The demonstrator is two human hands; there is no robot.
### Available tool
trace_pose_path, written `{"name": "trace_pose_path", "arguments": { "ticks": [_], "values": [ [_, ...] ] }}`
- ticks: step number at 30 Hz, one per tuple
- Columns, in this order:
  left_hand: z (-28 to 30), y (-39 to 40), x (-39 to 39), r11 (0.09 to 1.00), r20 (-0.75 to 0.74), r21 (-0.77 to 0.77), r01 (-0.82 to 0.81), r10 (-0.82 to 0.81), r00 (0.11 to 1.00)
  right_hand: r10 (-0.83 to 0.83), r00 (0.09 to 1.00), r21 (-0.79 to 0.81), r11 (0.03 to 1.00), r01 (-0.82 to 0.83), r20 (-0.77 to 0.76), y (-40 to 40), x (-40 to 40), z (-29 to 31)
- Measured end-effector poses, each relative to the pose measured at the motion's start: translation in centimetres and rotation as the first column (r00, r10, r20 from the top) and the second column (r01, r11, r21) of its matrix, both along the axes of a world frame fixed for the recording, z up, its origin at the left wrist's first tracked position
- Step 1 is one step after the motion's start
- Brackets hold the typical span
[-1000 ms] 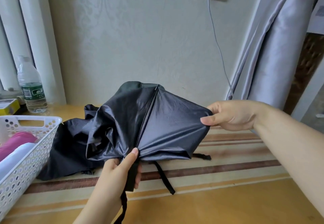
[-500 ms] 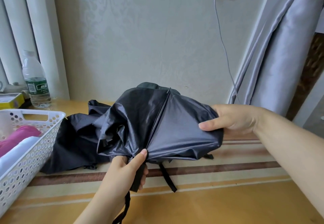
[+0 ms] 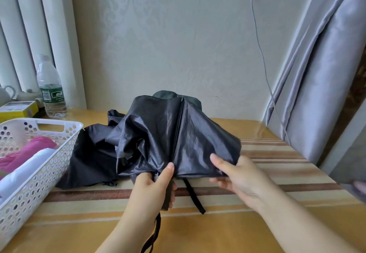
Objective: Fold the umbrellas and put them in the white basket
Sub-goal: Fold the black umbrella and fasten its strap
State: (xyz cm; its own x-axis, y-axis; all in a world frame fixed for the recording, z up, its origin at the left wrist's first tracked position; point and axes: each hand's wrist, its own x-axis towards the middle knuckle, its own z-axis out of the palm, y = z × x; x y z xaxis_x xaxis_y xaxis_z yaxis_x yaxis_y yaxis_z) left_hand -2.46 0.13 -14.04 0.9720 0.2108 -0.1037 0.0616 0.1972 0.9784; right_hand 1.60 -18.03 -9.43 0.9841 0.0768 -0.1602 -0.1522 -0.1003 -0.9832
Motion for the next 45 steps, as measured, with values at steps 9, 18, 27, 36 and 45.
{"name": "trace_pose_path", "arguments": {
  "ticks": [9, 18, 27, 36, 45],
  "values": [
    [0.3, -0.5, -0.2, 0.997, -0.074, -0.077, 0.002, -0.008, 0.997, -0.089, 0.945, -0.783, 0.538, 0.310, 0.313, 0.4, -0.7, -1.0],
    [0.9, -1.7, -1.4, 0.983, -0.011, 0.174, 0.054, -0.053, 0.999, 0.089, 0.995, -0.690, 0.723, -0.033, 0.046, 7.0, -1.3, 1.3],
    [1.0, -1.4, -1.0, 0.957, -0.115, 0.238, 0.166, -0.142, 0.983, -0.117, 0.991, 0.205, 0.974, 0.100, 0.071, 6.6, 0.2, -3.3],
    [0.0, -0.8, -0.5, 0.978, -0.033, -0.075, 0.194, -0.197, 0.980, 0.064, 0.994, -0.354, 0.935, -0.028, 0.090, 4.8, 0.4, -1.7],
    [-0.6, -1.7, -0.5, 0.989, -0.034, 0.089, 0.120, -0.117, 0.993, 0.424, 0.565, -0.664, 0.672, 0.328, 0.708, 6.1, -3.0, 2.3]
  ]
}}
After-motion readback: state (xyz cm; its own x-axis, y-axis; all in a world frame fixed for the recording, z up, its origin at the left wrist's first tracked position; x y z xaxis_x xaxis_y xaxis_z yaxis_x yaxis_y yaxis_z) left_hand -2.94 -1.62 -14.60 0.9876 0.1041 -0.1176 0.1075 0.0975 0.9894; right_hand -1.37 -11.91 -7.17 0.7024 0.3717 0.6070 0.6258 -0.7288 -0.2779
